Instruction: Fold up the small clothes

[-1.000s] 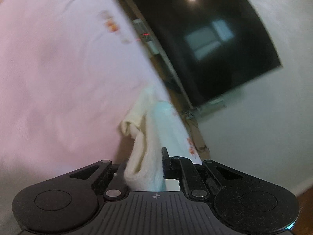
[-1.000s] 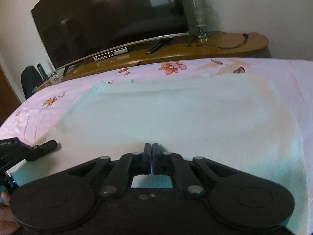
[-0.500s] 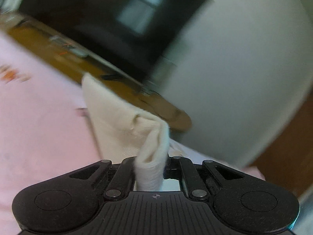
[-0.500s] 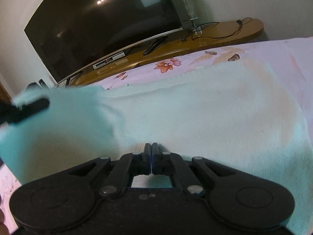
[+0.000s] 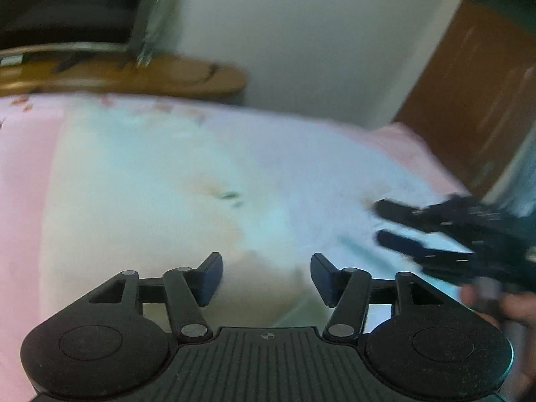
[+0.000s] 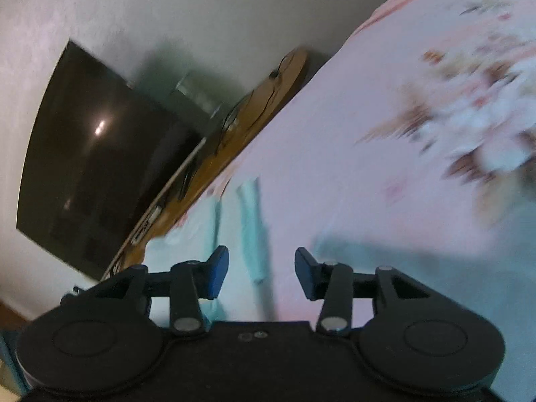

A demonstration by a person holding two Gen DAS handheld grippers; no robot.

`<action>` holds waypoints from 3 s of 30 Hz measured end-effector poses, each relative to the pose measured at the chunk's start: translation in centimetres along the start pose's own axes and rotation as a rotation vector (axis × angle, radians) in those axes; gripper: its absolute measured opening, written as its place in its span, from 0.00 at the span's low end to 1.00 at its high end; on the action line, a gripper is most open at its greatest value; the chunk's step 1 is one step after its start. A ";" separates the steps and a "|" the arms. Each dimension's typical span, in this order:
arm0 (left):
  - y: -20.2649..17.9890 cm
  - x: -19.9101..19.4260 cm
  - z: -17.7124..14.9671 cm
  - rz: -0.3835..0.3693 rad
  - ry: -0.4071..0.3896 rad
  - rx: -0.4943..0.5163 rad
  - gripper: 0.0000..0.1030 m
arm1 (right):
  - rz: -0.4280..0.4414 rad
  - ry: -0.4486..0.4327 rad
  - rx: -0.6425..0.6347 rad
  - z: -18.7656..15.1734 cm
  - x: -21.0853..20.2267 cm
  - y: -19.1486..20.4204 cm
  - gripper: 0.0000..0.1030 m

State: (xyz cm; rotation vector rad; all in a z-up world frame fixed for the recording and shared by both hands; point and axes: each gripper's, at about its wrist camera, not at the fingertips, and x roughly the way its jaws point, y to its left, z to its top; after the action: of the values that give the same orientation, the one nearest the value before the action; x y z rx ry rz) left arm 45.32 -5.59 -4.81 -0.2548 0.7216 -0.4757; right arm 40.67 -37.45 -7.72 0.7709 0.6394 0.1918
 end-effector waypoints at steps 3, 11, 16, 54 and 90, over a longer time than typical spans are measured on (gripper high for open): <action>2.2 -3.1 1.1 0.029 -0.070 -0.054 0.56 | 0.045 0.006 -0.031 0.5 -1.1 0.5 0.47; 12.2 -3.8 2.5 0.252 -0.065 -0.208 0.56 | 0.159 0.176 -0.123 -1.5 5.1 4.8 0.52; 13.3 -3.5 1.1 0.266 -0.083 -0.252 0.56 | 0.185 0.198 -0.122 -1.0 8.3 5.5 0.50; 13.2 1.3 2.3 0.179 -0.003 -0.229 0.64 | 0.047 0.202 -0.443 -0.3 8.4 10.3 0.14; 12.0 -0.9 0.8 0.198 -0.008 -0.176 0.67 | -0.021 0.297 -0.280 -0.9 8.8 5.2 0.09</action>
State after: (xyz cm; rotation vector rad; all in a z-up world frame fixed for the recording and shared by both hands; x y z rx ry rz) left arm 49.21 5.33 -8.32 -0.3461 0.7734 -0.2227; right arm 47.48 -29.83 -8.60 0.4680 0.8797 0.3728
